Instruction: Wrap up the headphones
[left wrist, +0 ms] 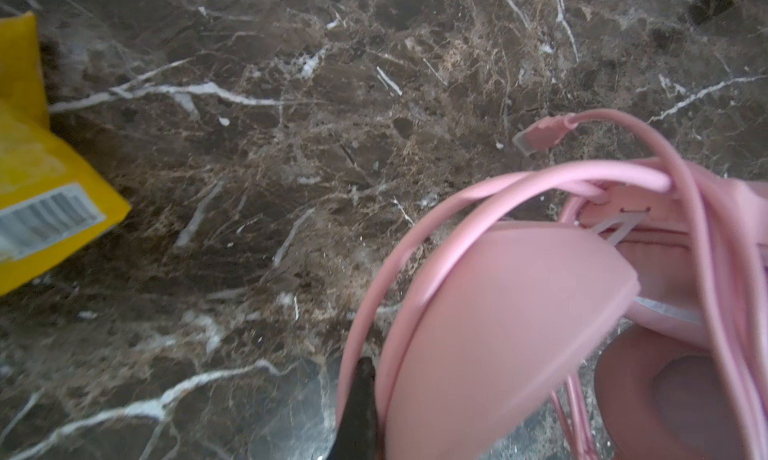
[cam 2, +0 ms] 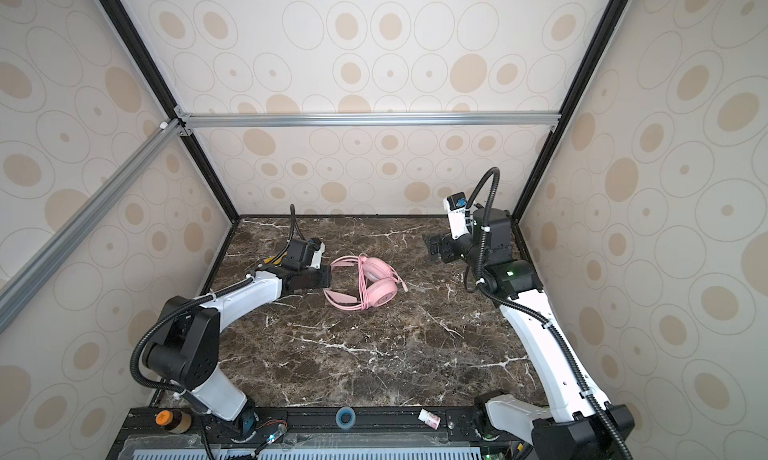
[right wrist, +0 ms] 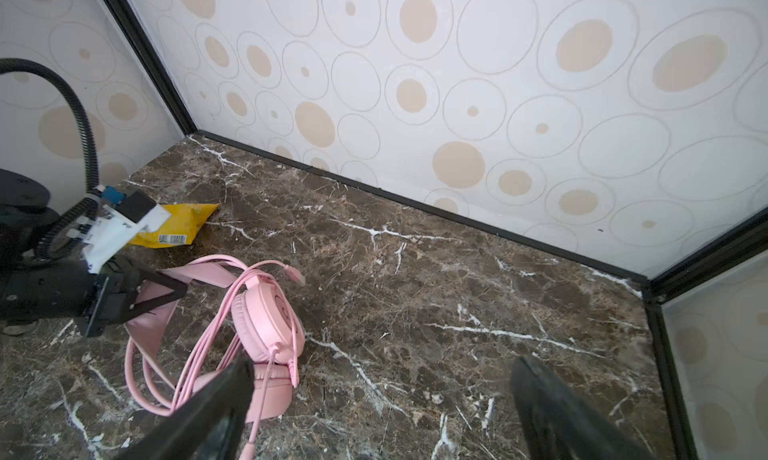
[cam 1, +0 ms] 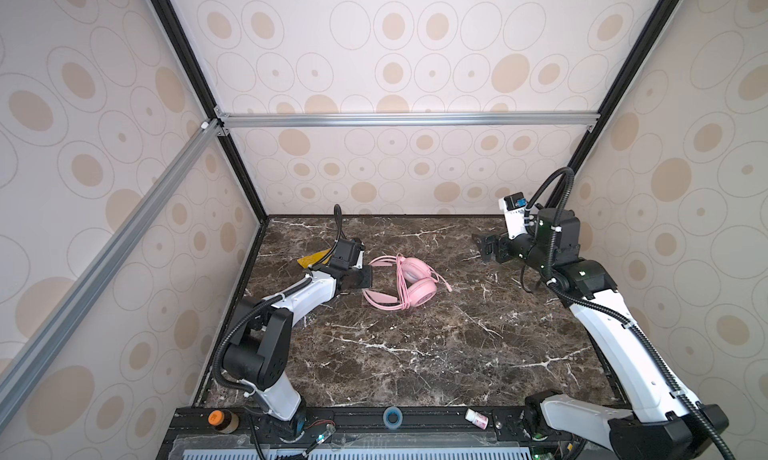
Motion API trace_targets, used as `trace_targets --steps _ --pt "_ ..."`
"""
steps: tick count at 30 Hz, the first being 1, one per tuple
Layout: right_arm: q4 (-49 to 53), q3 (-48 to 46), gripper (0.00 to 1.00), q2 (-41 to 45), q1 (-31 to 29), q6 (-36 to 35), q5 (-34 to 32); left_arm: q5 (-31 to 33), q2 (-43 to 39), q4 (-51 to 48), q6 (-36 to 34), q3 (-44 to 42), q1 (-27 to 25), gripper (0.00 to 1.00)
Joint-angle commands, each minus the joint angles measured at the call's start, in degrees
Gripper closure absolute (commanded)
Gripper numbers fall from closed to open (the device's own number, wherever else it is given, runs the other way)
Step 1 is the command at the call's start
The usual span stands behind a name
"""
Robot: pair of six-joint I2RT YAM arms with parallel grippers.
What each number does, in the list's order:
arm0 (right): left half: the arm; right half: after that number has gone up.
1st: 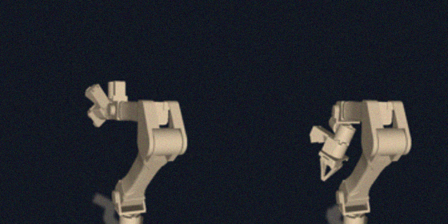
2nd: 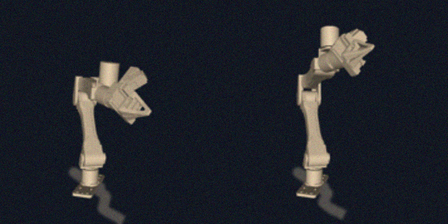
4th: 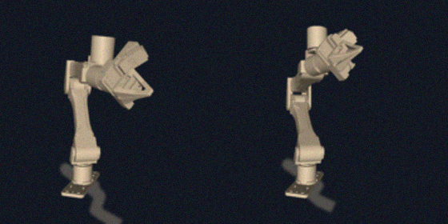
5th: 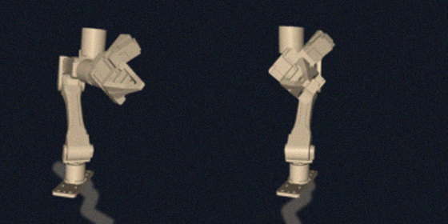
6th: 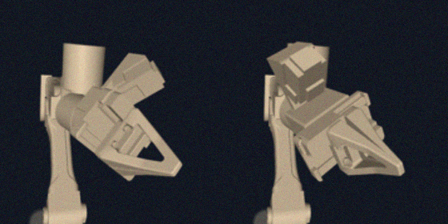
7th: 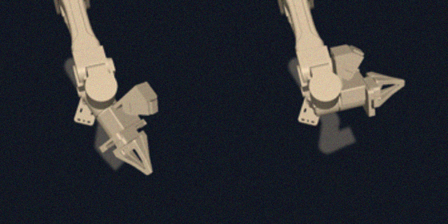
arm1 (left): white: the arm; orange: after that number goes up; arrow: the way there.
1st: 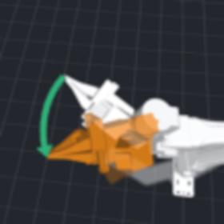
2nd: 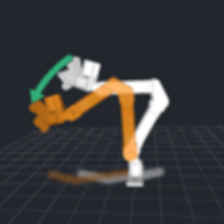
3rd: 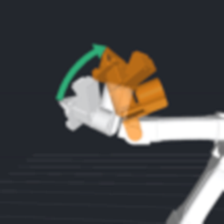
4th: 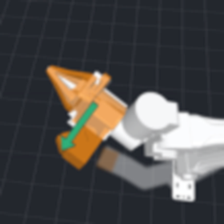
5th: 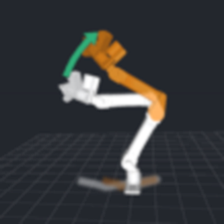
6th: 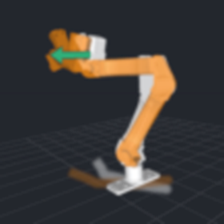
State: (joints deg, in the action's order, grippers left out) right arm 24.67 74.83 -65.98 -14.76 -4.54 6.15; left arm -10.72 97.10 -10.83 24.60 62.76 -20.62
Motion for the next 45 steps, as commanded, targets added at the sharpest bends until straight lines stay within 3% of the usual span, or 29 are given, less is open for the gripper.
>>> trace_targets --steps 1,20,31,41,44,45 --pt "0.1 1.1 0.00 1.5 -0.1 -1.3 -1.8 -4.8 2.2 5.4 -1.1 5.3 0.9 1.00" --pt "0.9 -0.5 0.00 4.4 -0.1 -3.2 -5.2 -5.7 18.0 3.0 -1.7 21.7 4.3 1.00" --pt "0.0 -3.4 0.00 10.0 -0.2 -3.6 -9.1 -5.1 26.7 -3.1 -4.5 33.5 6.9 1.00" --pt "-1.3 -3.4 0.00 10.2 -0.2 -3.6 -9.2 -5.1 27.7 -2.4 -5.4 32.3 7.5 1.00" --pt "-1.6 -3.5 0.00 10.3 -0.2 -3.4 -9.1 -4.9 27.2 -1.0 -5.3 31.2 7.6 0.78" --pt "-1.7 -3.5 0.00 10.5 -0.2 -3.3 -9.3 -4.9 27.3 -1.0 -5.5 31.3 7.5 0.77"
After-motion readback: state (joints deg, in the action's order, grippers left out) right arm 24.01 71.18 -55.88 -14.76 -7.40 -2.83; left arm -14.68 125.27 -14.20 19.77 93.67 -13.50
